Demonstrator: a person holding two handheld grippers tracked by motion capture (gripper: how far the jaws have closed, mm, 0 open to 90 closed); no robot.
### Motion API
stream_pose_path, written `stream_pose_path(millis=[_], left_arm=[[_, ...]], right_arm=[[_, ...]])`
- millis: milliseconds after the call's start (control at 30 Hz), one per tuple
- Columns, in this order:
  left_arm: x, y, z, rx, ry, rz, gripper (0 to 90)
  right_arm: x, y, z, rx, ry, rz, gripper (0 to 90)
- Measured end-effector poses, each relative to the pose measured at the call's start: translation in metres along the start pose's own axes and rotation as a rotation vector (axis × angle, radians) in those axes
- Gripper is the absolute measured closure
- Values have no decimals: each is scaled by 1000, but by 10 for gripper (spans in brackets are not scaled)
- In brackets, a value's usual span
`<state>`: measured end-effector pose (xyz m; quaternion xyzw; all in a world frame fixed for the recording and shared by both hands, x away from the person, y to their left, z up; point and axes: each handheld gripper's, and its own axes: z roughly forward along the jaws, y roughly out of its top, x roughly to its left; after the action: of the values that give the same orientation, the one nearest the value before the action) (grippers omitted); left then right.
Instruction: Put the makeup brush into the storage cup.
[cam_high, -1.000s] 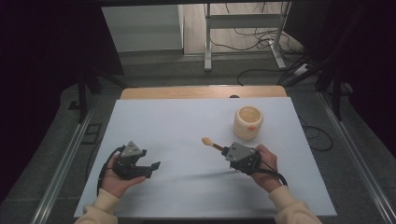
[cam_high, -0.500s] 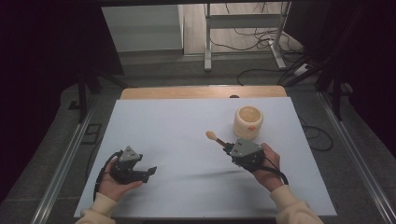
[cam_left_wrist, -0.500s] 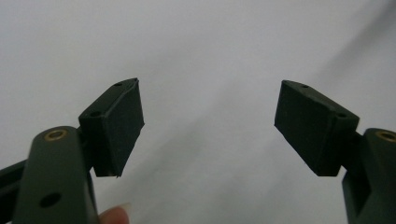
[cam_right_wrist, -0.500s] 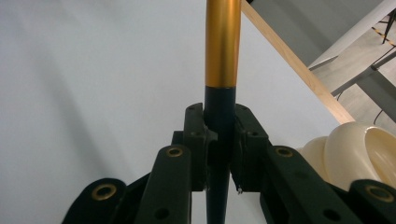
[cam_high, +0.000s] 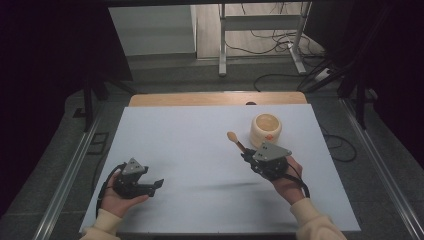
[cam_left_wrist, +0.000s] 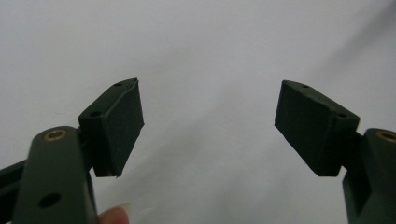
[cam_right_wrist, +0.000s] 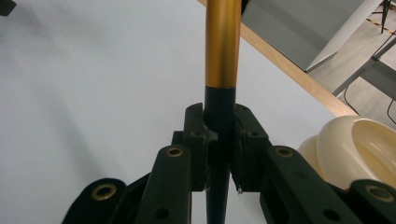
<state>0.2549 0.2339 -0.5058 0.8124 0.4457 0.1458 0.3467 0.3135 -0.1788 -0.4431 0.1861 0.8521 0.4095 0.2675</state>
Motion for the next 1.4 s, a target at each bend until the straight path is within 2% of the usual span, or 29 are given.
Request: stream_pose_path(millis=[300, 433, 600, 800, 1167, 1400], left_arm=[[0, 3, 2, -2, -2, 3, 237], [1, 1, 3, -1, -3, -8, 236], [3, -1, 1, 5, 4, -4, 236], [1, 0, -3, -13, 7, -1, 235], [3, 0, -2, -7, 7, 0, 234], [3, 0, -4, -11, 11, -3, 233]], right_arm=[[-6, -3, -1, -22, 9, 58, 786], [-12, -4, 0, -41, 18, 95, 786], [-17, -6, -1, -55, 22, 138, 786], [-16, -3, -6, -82, 15, 152, 786], [-22, -4, -10, -116, 14, 204, 786], [-26, -2, -11, -131, 6, 215, 786]])
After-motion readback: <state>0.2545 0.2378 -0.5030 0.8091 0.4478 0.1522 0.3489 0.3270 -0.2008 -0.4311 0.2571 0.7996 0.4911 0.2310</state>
